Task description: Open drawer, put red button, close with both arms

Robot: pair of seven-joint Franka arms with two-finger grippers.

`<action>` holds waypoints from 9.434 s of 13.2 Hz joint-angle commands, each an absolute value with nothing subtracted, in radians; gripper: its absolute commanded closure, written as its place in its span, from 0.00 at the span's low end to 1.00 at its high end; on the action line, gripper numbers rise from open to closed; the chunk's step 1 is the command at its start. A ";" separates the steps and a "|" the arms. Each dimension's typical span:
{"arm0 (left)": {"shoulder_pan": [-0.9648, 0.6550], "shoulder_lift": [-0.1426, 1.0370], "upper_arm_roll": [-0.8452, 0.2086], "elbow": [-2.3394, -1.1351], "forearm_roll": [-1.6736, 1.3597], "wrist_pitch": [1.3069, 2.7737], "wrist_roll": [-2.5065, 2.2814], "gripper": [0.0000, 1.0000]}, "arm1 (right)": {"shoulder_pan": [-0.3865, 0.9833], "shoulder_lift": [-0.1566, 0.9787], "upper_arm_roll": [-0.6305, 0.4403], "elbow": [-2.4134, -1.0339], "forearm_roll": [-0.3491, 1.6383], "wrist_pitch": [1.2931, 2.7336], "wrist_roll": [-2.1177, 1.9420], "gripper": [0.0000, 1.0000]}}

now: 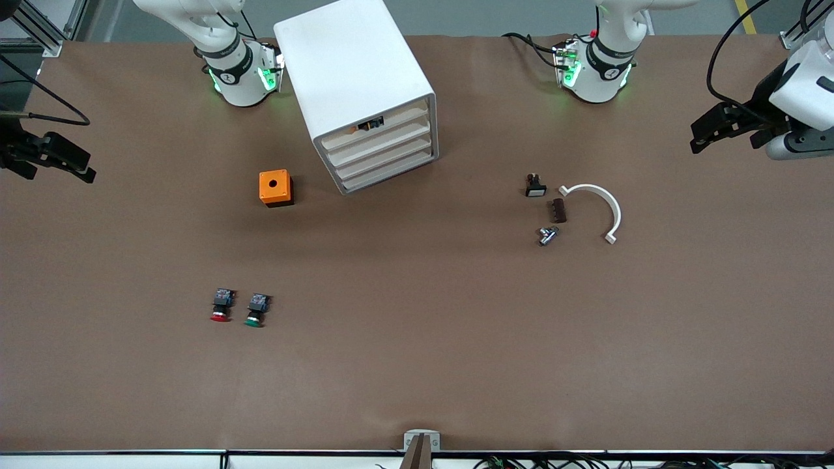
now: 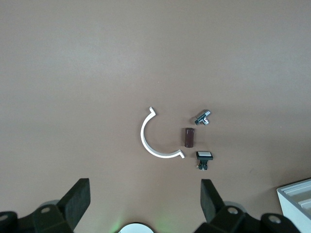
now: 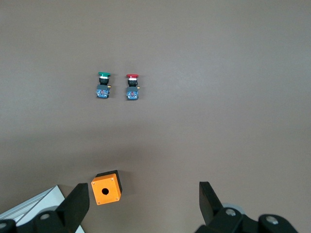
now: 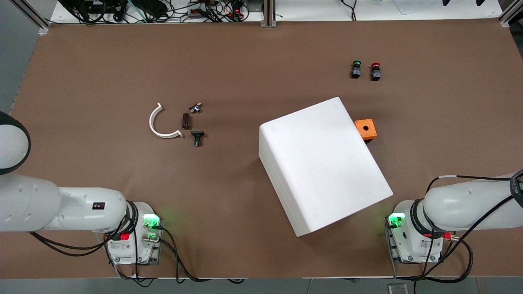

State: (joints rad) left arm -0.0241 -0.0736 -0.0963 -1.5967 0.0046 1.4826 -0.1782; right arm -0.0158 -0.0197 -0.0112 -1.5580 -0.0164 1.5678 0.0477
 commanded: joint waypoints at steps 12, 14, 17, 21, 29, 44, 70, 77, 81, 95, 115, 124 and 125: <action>-0.077 0.222 -0.107 -1.482 0.008 1.462 -0.182 0.00 | -0.054 -0.026 0.006 -1.608 -0.029 1.624 0.031 0.00; -0.112 0.293 -0.109 -1.467 0.003 1.468 -0.265 0.00 | -0.055 -0.011 0.006 -1.609 -0.031 1.628 0.032 0.00; -0.190 0.420 -0.107 -1.425 -0.026 1.470 -0.489 0.00 | -0.057 0.049 0.008 -1.608 -0.028 1.640 0.034 0.00; -0.282 0.552 -0.107 -1.394 -0.095 1.495 -0.768 0.00 | -0.049 0.158 0.011 -1.608 -0.020 1.658 0.035 0.00; -0.420 0.713 -0.106 -1.394 -0.415 1.520 -1.468 0.00 | -0.052 0.403 0.011 -1.602 0.021 1.807 0.052 0.00; -0.584 0.893 -0.106 -1.396 -1.098 1.566 -2.427 0.26 | -0.003 0.718 0.018 -1.598 0.161 2.164 0.061 0.00; -0.420 0.922 -0.095 -1.302 -1.134 1.598 -2.174 0.72 | 0.000 0.540 0.031 -1.508 0.192 1.809 0.280 1.00; -0.319 0.876 -0.091 -1.299 -1.120 1.565 -2.169 0.01 | 0.075 0.404 0.076 -1.516 0.249 1.634 0.668 1.00; -0.218 0.825 -0.101 -1.249 -0.924 1.494 -2.158 0.01 | 0.081 0.354 0.214 -1.522 0.249 1.626 0.995 0.99; -0.147 0.568 -0.115 -1.243 -0.301 1.318 -1.468 0.01 | 0.250 0.273 0.434 -1.784 0.187 2.018 1.666 0.99; -0.330 0.587 -0.224 -1.307 -0.089 1.580 -0.636 0.00 | 0.367 0.393 0.425 -1.763 -0.040 2.234 2.016 0.00; -0.491 0.635 -0.221 -1.419 -0.091 2.017 -0.704 0.00 | 0.115 0.361 0.407 -1.494 -0.086 1.781 1.069 0.00; -0.518 0.659 -0.221 -1.416 -0.091 2.060 -0.756 0.00 | 0.109 0.351 0.359 -1.482 -0.078 1.758 0.993 0.00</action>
State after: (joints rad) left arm -0.4883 0.6424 -0.2232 -1.3913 -0.1088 1.9747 -0.6898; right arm 0.1331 0.3635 0.3975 -1.5049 -0.0733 1.8019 1.1405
